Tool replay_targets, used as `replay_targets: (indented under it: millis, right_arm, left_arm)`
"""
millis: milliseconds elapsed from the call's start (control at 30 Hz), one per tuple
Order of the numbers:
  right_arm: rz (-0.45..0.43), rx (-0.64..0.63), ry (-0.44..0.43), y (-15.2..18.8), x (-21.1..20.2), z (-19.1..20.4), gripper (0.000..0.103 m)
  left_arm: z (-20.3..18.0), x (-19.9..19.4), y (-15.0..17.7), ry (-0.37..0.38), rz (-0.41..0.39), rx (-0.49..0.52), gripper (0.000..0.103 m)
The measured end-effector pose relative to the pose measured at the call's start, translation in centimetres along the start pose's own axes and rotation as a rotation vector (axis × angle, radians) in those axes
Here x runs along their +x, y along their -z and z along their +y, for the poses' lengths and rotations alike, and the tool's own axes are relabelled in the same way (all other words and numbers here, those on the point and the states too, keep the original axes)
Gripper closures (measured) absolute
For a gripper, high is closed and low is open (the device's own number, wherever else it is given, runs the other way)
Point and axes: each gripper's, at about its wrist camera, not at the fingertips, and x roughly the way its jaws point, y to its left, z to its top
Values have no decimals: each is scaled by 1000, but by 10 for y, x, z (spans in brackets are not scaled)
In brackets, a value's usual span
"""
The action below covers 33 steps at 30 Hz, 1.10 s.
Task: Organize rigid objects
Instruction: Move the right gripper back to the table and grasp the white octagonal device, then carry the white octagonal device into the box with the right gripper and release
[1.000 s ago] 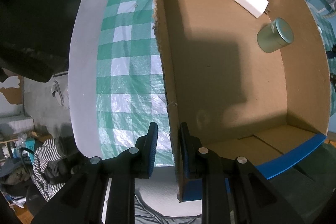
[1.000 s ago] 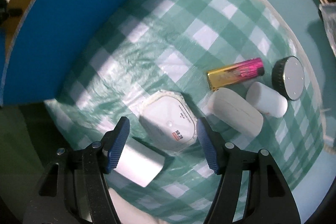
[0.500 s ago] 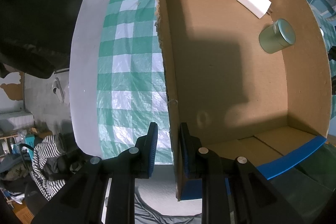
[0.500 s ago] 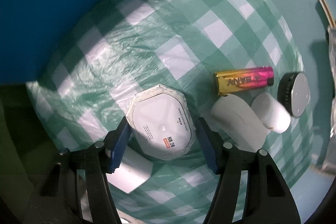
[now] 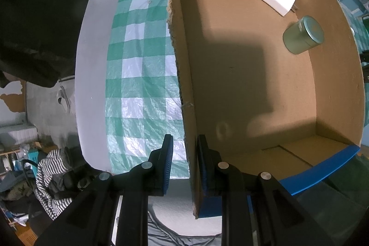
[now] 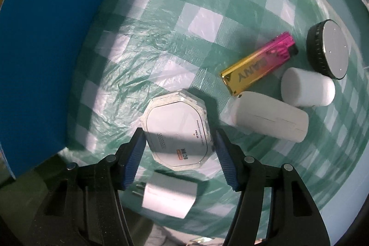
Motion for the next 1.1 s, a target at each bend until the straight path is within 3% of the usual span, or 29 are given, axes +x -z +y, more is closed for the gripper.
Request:
replay_targets:
  millis: [200,467,633,1100]
  right_arm:
    - [-71,-117,85,-6,-8,21,40]
    - [-64,-191,142,2,7,52,40]
    - [-86,-183,156,24,14,53,49]
    - [-127,-51,82,17,-21,37,50]
  left_arm:
    - [1,-2,-1,3,2,8,82]
    - [1,-2,-1,6,2,10,82]
    - [1,-2,-1,5,4,12,82]
    - [-1,-5,-1,4,-1,18,82]
